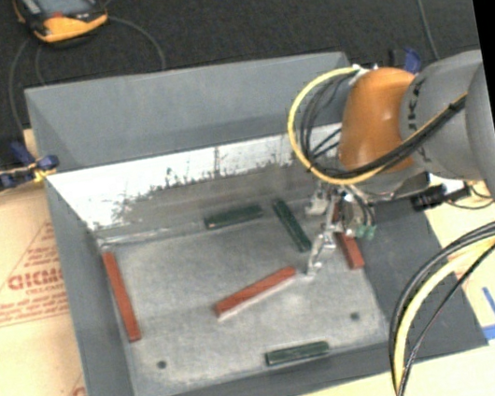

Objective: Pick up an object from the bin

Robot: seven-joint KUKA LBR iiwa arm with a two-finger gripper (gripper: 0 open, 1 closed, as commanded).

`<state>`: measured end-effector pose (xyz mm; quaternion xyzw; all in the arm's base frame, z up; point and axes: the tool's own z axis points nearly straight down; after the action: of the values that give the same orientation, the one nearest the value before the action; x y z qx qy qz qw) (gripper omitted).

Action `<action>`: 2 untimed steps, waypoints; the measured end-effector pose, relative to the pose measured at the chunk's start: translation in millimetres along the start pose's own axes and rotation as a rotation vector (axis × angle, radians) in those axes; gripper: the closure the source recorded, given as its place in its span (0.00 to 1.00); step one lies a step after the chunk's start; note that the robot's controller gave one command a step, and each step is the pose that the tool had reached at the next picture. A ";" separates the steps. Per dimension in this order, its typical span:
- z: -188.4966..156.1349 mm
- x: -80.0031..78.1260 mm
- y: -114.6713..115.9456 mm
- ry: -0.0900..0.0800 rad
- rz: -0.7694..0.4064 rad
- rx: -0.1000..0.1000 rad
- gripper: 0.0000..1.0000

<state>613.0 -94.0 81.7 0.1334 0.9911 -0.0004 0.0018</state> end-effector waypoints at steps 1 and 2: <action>-2.8 7.8 21.0 -0.003 -0.026 -0.001 0.00; -51.6 13.0 7.4 0.006 -0.233 -0.001 0.00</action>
Offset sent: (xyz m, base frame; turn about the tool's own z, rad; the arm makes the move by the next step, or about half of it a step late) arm -0.0080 -0.0032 0.0746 -0.2607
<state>602.2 -83.4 133.3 0.0175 0.9998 0.0006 -0.0013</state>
